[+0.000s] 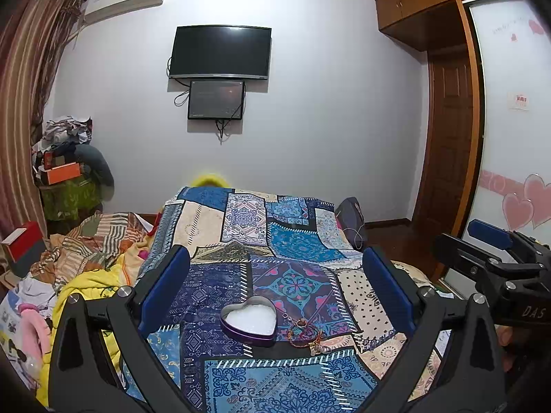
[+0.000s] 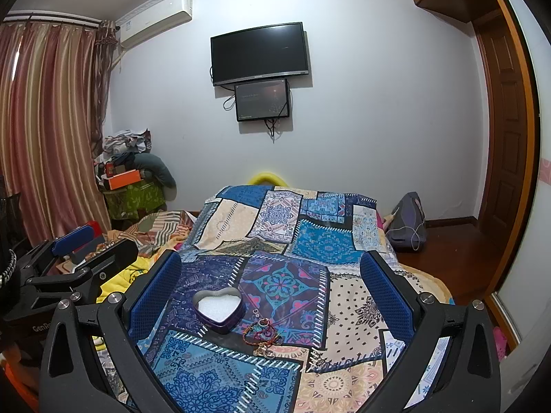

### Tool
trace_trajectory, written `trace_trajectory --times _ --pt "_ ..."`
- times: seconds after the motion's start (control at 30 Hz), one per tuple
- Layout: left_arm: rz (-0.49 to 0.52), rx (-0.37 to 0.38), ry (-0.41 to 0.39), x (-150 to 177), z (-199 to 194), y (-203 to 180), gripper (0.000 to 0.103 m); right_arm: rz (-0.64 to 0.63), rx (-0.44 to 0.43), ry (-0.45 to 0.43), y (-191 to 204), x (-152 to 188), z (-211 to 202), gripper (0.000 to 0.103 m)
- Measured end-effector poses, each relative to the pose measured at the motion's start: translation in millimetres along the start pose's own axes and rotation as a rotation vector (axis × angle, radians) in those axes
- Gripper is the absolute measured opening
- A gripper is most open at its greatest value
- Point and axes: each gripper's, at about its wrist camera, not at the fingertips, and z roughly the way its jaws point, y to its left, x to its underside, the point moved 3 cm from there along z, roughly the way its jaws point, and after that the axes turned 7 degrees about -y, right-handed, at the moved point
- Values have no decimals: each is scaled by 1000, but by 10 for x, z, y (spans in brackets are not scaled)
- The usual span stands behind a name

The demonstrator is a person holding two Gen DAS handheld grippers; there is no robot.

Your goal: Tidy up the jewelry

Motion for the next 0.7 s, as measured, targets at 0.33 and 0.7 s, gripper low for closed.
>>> trace_trajectory --times 0.33,0.7 --pt "5 -8 -3 -3 12 -10 101 1 0 1 -2 -7 0 103" --pt "3 -12 -5 2 9 -1 101 2 0 2 7 11 9 103"
